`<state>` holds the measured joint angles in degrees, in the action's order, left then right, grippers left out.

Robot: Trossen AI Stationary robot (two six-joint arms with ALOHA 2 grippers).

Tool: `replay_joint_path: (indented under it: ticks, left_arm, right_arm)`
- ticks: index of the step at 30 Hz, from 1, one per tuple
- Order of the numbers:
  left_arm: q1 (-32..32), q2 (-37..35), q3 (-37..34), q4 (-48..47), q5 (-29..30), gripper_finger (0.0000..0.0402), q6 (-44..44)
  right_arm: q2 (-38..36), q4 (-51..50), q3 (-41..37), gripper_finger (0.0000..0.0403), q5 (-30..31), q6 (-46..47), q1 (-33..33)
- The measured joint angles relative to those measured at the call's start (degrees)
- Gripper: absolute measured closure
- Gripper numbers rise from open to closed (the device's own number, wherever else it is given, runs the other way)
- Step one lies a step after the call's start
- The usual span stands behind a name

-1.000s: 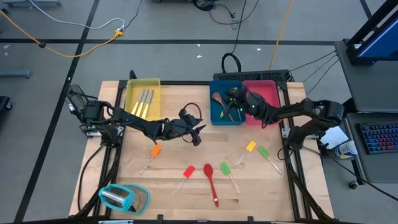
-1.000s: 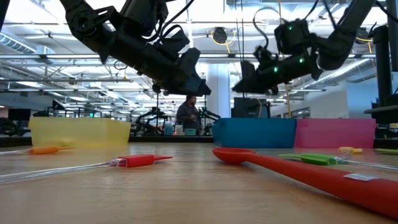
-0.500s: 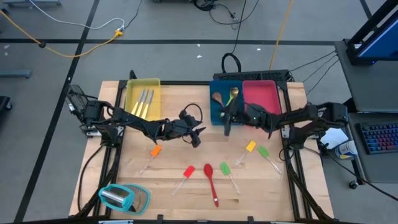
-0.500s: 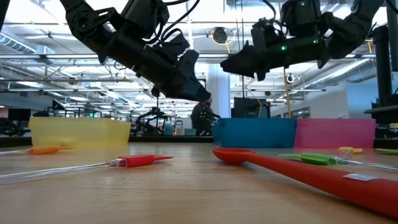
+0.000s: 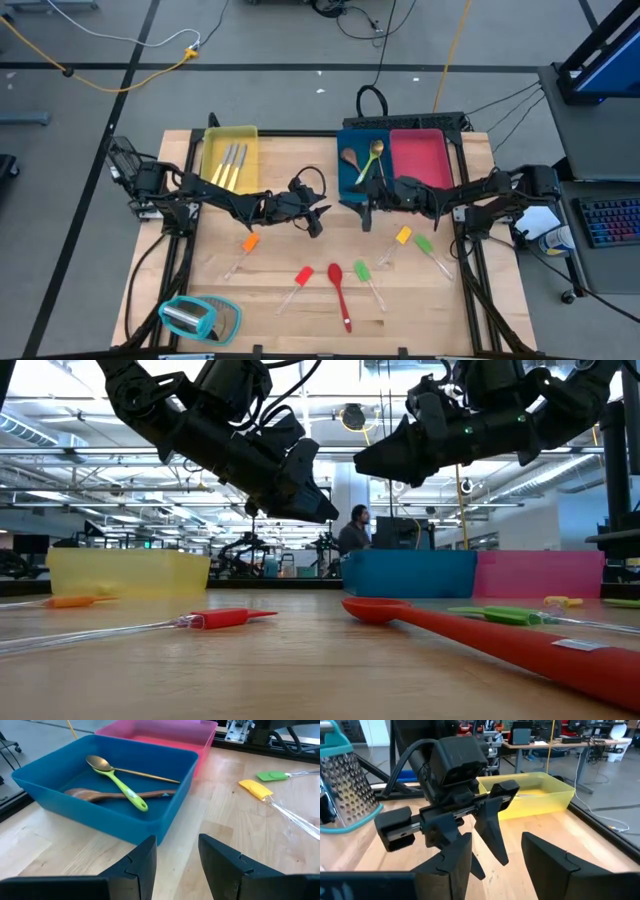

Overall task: Pick & Place Kitchen Items
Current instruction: Put the red serving spoon into the blue bin

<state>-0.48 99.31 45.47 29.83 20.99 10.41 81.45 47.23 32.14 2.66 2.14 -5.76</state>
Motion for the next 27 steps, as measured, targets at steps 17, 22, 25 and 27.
replay_joint_path:
  ticks: [17,22,25,27]
  left_arm:
    - [2.58,0.0,0.0,0.81,0.04,0.025,-7.52]
    - [4.64,0.01,0.0,3.85,-0.06,0.025,-11.55]
    - [6.12,0.0,0.0,6.47,-0.95,0.025,-12.09]
    - [7.23,0.0,0.0,8.14,-3.31,0.025,-12.09]
  right_arm:
    - [-0.02,1.92,0.0,0.0236,0.51,4.39,10.43]
    - [-0.02,0.68,0.0,0.0238,6.03,8.12,15.11]
    - [0.0,-0.79,0.39,0.0238,11.8,8.41,18.34]
    - [0.0,-3.06,2.15,0.0238,15.55,9.23,20.47]
